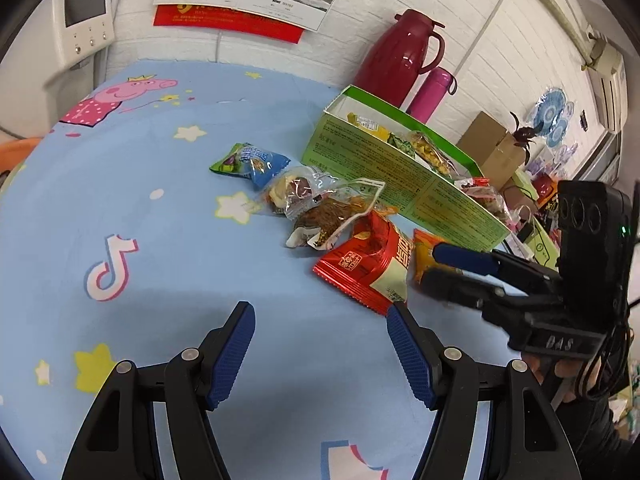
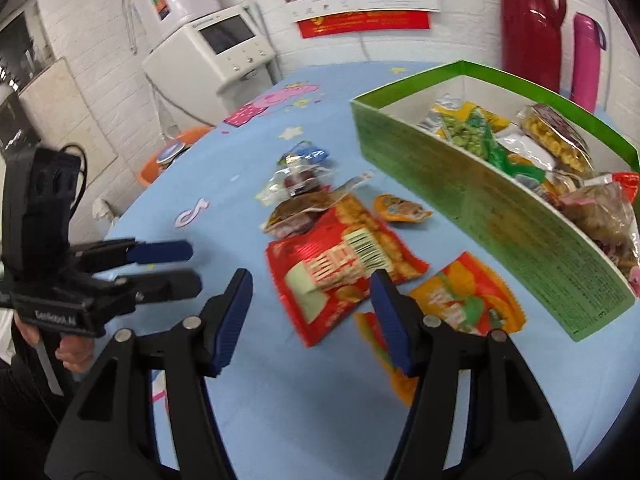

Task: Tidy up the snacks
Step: 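Move both grippers back over the loose snacks beside the box, then grasp the red cracker bag with both grippers and lift it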

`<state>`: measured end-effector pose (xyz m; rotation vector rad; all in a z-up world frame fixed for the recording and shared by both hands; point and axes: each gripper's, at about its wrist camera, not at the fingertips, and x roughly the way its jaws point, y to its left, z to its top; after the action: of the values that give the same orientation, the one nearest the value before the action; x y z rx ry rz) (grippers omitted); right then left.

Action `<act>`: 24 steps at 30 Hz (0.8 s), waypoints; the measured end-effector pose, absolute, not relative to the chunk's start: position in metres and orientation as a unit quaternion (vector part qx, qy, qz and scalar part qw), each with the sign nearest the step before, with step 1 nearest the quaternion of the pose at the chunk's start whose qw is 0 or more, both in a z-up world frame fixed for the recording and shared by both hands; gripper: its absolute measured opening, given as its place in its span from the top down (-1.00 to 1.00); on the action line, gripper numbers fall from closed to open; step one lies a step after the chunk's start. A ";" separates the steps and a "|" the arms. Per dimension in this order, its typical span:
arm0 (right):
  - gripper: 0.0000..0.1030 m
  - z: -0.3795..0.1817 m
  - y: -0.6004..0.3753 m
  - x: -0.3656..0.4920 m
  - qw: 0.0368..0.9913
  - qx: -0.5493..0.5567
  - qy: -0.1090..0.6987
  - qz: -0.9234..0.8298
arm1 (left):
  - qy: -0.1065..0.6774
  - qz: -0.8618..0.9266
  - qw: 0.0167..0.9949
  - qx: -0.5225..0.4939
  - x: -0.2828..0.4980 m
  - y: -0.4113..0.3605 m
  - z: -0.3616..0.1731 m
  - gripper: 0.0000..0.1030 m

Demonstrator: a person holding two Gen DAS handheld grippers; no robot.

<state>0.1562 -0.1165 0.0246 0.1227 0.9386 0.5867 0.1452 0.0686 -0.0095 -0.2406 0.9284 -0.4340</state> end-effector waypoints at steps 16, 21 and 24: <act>-0.40 -0.014 -0.140 0.211 0.797 0.195 0.493 0.291 | 0.475 -0.227 0.832 -0.175 0.167 0.044 -0.035 -0.36; -0.39 -0.004 -0.137 0.172 0.771 0.196 0.497 0.346 | 0.472 -0.213 0.835 -0.186 0.167 0.061 -0.035 -0.36; -0.39 0.001 -0.139 0.172 0.787 0.171 0.494 0.329 | 0.474 -0.216 0.831 -0.193 0.165 0.065 -0.036 -0.36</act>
<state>0.1715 -0.1386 0.0014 0.3679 1.0640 0.7091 0.1655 0.0649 -0.0358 -0.4082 1.0062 -0.4581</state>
